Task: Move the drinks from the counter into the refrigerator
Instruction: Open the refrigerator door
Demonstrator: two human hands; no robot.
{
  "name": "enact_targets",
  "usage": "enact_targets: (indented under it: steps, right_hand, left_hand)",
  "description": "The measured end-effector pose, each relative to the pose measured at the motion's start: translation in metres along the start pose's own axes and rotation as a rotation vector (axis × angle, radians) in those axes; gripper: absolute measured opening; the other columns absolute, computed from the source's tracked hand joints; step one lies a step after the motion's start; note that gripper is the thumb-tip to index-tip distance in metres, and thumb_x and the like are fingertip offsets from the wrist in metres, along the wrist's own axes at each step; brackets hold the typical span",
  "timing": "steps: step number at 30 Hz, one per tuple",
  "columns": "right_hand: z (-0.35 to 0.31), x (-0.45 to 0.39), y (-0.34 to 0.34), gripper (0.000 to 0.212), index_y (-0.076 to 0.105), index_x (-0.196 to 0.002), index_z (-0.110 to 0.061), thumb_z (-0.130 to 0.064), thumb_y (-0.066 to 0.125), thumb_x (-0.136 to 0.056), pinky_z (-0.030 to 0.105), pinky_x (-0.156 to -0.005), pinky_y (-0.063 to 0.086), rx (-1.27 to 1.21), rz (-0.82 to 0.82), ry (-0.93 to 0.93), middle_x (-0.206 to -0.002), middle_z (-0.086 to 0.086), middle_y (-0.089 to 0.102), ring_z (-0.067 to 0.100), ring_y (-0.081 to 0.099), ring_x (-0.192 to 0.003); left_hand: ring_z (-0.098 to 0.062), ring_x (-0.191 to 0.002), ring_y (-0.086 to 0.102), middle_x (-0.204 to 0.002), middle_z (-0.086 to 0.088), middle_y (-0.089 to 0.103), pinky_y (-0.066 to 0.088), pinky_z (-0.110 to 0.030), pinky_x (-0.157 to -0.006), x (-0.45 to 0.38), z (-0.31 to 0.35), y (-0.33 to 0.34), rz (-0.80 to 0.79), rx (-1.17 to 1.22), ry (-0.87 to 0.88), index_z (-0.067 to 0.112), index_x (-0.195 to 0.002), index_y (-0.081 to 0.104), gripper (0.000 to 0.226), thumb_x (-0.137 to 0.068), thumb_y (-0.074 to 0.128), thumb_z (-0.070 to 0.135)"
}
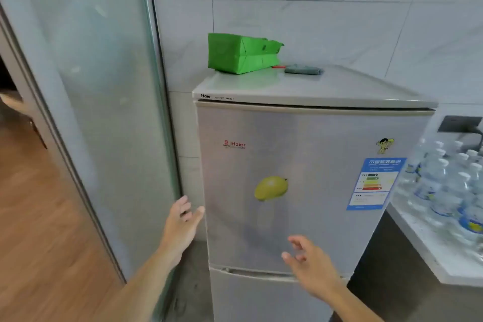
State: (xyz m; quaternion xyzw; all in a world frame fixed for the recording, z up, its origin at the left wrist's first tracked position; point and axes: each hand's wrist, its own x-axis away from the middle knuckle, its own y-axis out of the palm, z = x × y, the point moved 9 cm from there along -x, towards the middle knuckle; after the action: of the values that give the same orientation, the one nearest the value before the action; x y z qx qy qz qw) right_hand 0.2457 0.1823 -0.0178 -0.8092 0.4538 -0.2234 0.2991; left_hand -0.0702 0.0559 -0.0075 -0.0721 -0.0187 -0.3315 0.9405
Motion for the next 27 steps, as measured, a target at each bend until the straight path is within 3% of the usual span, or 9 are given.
enact_targets:
  steps: [3, 7, 10, 13, 17, 20, 27]
  right_hand:
    - [-0.039, -0.021, -0.015, 0.054, 0.046, -0.14, -0.028, -0.033, 0.069, -0.091, 0.023, -0.093, 0.045, 0.017, 0.125, -0.08, -0.135, -0.003, 0.047, 0.015, 0.058, -0.115]
    - [-0.067, -0.036, -0.039, 0.066, 0.037, -0.147, -0.031, -0.035, 0.07, -0.089, 0.032, -0.099, 0.045, 0.074, 0.219, -0.107, -0.143, -0.003, 0.038, 0.017, 0.055, -0.122]
    - [-0.069, -0.036, -0.046, 0.065, 0.037, -0.146, -0.033, -0.035, 0.069, -0.09, 0.034, -0.099, 0.046, 0.066, 0.254, -0.066, -0.145, -0.002, 0.038, 0.019, 0.057, -0.122]
    - [-0.07, -0.028, -0.039, 0.065, 0.036, -0.147, -0.03, -0.035, 0.068, -0.091, 0.032, -0.1, 0.045, 0.044, 0.256, -0.047, -0.146, -0.001, 0.038, 0.019, 0.056, -0.124]
    - [-0.062, -0.006, -0.023, 0.065, 0.035, -0.147, -0.03, -0.035, 0.068, -0.091, 0.031, -0.102, 0.044, -0.041, 0.243, -0.027, -0.145, -0.002, 0.039, 0.016, 0.053, -0.124]
    - [-0.052, 0.019, -0.012, 0.063, 0.035, -0.147, -0.031, -0.036, 0.067, -0.092, 0.03, -0.1, 0.045, -0.099, 0.218, -0.023, -0.141, -0.004, 0.041, 0.009, 0.051, -0.114]
    - [-0.023, 0.111, -0.017, 0.06, 0.04, -0.143, -0.034, -0.041, 0.069, -0.09, 0.028, -0.096, 0.049, -0.205, 0.243, -0.049, -0.131, -0.013, 0.046, 0.005, 0.053, -0.107]
  left_hand:
    - [-0.017, -0.13, 0.05, -0.144, -0.001, 0.048, 0.041, -0.037, -0.108, -0.038, 0.032, 0.017, -0.075, 0.01, 0.1, 0.016, -0.15, 0.034, 0.065, -0.095, 0.063, 0.033]
    - [-0.002, -0.097, 0.062, -0.113, 0.01, 0.063, 0.048, -0.022, -0.073, -0.066, 0.046, 0.045, -0.164, 0.099, 0.133, 0.026, -0.126, 0.045, 0.034, -0.097, 0.055, 0.041]
    - [0.006, -0.078, 0.058, -0.096, 0.013, 0.06, 0.043, -0.013, -0.061, -0.071, 0.034, 0.044, -0.074, 0.078, 0.155, 0.026, -0.112, 0.046, 0.026, -0.096, 0.057, 0.043]
    - [0.016, -0.067, 0.056, -0.091, 0.013, 0.058, 0.04, -0.004, -0.052, -0.071, 0.031, 0.041, -0.045, 0.028, 0.191, 0.025, -0.107, 0.048, 0.022, -0.096, 0.059, 0.04]
    - [0.006, -0.084, 0.059, -0.098, 0.017, 0.062, 0.043, -0.014, -0.064, -0.057, 0.028, 0.035, -0.113, 0.007, 0.21, 0.03, -0.114, 0.051, 0.028, -0.093, 0.061, 0.046]
    - [0.001, -0.089, 0.061, -0.099, 0.016, 0.064, 0.044, -0.019, -0.07, -0.023, 0.017, 0.021, -0.112, -0.003, 0.235, 0.038, -0.108, 0.052, 0.023, -0.091, 0.063, 0.049]
    - [0.014, -0.087, 0.062, -0.101, 0.015, 0.067, 0.047, -0.017, -0.076, 0.127, 0.003, -0.004, -0.034, 0.009, 0.343, 0.036, -0.105, 0.056, 0.025, -0.088, 0.072, 0.028]
